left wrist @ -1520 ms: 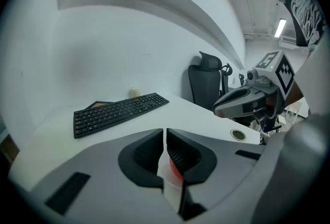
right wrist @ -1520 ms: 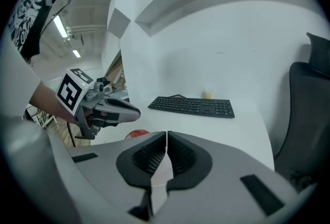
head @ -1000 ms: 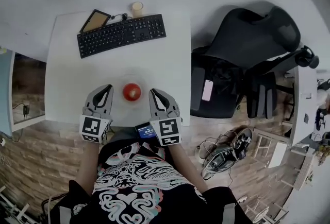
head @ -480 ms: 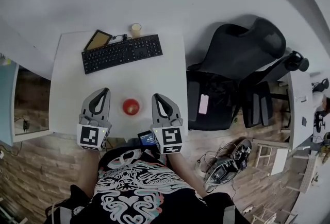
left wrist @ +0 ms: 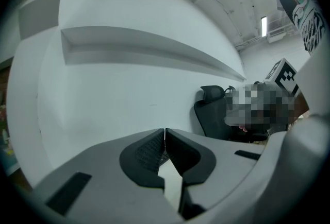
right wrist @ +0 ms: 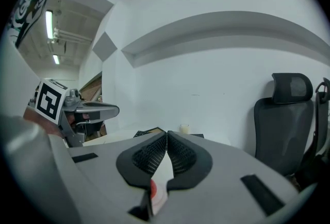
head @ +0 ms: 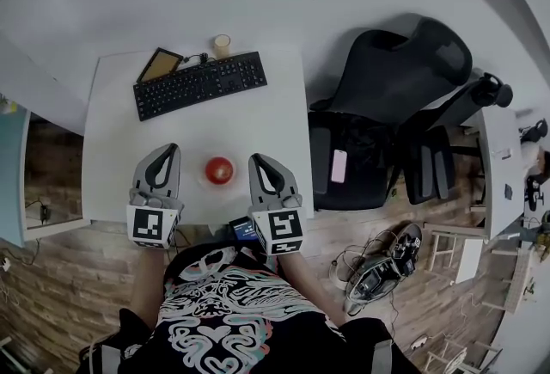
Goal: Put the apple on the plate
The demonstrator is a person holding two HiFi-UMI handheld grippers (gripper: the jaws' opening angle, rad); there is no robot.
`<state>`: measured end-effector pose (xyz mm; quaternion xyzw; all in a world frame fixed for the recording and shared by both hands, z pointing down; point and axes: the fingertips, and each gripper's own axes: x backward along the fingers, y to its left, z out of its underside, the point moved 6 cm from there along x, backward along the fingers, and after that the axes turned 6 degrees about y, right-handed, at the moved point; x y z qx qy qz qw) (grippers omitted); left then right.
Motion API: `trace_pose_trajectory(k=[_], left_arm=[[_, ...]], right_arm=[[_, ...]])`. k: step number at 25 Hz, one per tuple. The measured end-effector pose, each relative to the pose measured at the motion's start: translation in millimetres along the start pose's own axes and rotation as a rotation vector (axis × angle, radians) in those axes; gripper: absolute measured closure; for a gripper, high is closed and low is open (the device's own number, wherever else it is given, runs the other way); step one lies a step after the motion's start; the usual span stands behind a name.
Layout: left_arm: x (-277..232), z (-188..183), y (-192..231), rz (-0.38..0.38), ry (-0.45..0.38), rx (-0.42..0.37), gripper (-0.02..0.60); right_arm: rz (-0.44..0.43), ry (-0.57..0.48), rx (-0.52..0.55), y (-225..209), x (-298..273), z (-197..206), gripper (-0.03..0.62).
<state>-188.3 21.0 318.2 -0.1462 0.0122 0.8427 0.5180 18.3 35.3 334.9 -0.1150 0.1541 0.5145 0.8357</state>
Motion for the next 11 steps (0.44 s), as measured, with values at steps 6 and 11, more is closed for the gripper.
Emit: trace_pose_trajectory(k=[6,11], left_arm=[[3.5,-0.4,-0.2,-0.006,-0.003,0.0,0.56],[4.4,0.4,-6.4,0.0,-0.004,-0.001,0.56]], right_arm=[[0.012,-0.003,-0.006,-1.3,7.6,3.5,0.56],[0.019,0.0,-0.006,-4.4,11.5,8.7,0.56]])
